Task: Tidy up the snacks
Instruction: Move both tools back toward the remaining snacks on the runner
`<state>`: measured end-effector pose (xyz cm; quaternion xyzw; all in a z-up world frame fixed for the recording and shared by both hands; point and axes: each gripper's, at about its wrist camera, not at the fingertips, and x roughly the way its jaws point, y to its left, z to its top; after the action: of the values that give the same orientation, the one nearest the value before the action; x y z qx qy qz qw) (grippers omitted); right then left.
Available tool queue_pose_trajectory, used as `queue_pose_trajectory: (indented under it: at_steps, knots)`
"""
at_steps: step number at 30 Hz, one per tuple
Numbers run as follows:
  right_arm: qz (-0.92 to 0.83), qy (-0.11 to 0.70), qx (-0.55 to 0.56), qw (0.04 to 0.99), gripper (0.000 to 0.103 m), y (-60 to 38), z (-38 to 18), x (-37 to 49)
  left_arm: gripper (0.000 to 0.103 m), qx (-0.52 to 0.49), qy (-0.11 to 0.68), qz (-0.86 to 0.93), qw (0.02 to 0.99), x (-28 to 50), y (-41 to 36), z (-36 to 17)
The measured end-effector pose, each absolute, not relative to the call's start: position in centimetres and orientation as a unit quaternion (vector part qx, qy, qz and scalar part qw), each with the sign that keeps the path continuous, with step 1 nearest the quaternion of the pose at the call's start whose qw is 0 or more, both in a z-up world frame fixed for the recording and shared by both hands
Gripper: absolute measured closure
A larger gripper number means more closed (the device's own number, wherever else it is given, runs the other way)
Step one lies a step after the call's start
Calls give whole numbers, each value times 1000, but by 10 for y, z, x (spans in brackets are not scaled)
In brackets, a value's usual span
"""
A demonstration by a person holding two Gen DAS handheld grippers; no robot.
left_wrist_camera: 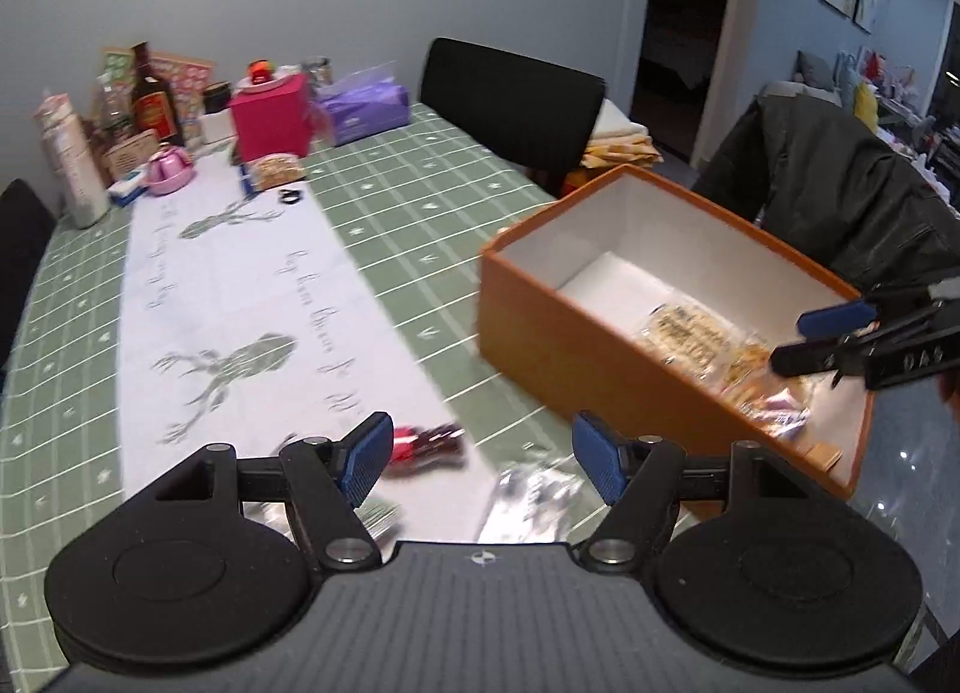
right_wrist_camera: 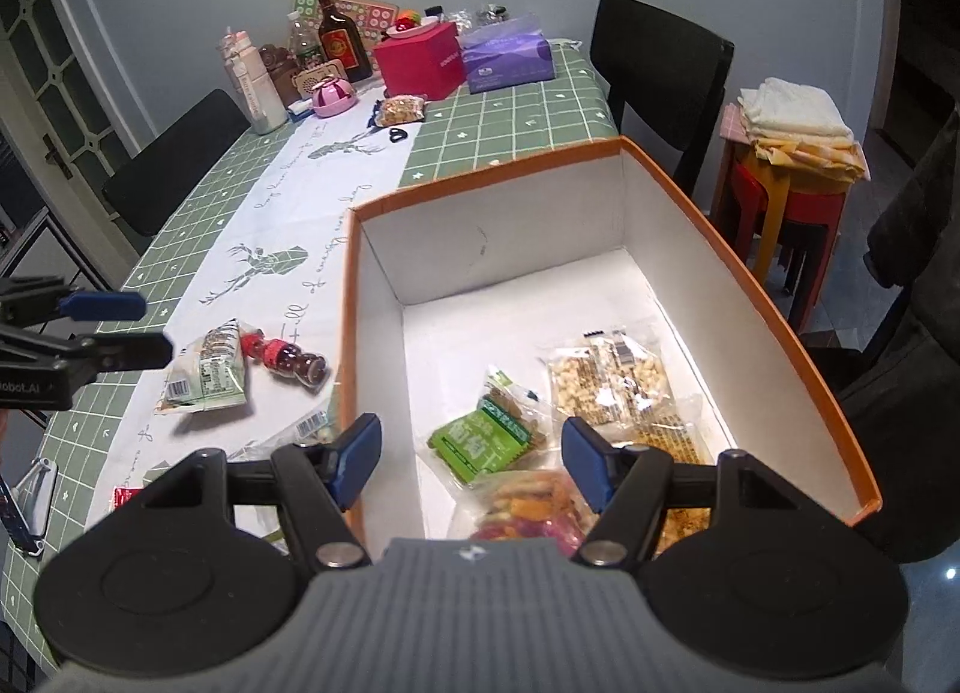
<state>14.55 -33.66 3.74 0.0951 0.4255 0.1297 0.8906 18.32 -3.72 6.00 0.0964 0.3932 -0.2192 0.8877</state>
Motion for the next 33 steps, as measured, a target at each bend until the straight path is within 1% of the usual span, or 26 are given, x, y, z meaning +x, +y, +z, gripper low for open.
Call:
queue_pose_trajectory:
  at_steps: [8,10,12,15,19,24,28,33]
  knots:
    - [147,417,60,895,38,-305,47,143,22,83,383,-192,900,145,35,69]
    - [149,416,51,896,38,-299,47,142,20,74,382,-187,902,133,50,69]
    - [152,417,53,895,38,-296,47,141,17,69,387,-166,904,123,62,65]
    - [162,418,65,892,38,-289,46,139,17,48,393,-146,906,114,78,57]
    - [170,420,47,890,38,-271,44,135,17,20,390,-140,910,106,93,46]
    - [184,421,25,888,37,-244,44,134,17,65,398,-144,904,101,87,25]
    - [195,426,-1,884,37,-218,41,133,16,107,392,-150,902,100,82,18]
    - [219,432,-25,875,35,-187,36,135,16,120,395,-161,896,105,81,8]
